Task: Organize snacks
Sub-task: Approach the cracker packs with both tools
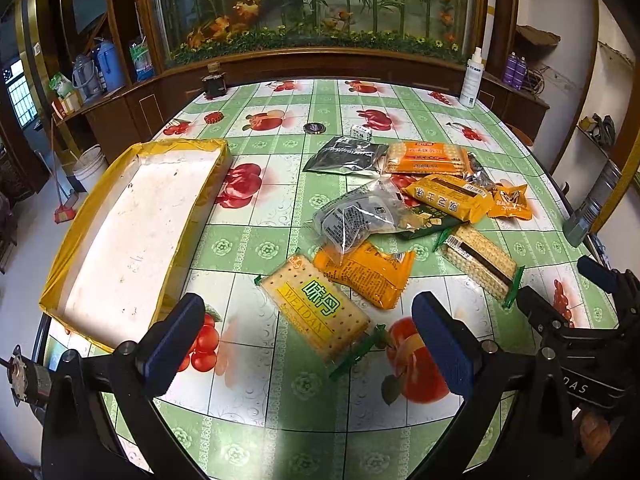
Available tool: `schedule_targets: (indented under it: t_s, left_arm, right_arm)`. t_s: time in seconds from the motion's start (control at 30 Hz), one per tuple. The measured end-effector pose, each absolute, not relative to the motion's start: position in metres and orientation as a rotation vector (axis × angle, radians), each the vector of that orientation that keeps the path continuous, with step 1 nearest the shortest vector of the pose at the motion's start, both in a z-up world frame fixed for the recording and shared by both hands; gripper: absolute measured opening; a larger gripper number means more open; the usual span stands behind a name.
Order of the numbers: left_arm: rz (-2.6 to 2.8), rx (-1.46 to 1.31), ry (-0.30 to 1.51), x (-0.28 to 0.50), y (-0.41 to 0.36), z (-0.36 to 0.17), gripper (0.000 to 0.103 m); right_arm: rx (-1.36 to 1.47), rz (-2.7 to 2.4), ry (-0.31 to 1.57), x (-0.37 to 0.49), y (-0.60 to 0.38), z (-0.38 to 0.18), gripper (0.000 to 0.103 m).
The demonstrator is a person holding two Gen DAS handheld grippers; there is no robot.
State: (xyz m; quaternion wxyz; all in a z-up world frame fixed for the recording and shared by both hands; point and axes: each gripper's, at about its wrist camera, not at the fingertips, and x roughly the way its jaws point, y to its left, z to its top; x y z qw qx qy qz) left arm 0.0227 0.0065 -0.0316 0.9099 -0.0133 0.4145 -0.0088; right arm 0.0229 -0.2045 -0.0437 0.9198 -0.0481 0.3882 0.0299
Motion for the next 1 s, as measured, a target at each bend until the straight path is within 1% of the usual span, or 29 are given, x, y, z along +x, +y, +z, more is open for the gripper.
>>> schedule_targets:
  t_s: [0.3, 1.0]
  left_arm:
    - [-0.012, -0.026, 0.864, 0.023, 0.007, -0.035, 0.103]
    - [-0.01, -0.011, 0.907, 0.021, 0.007, -0.04, 0.103]
  right_arm:
    - [-0.25, -0.031, 0.741, 0.016, -0.184, -0.034, 0.103]
    - [-0.297, -0.059, 0.731, 0.013, -0.181, -0.036, 0.103]
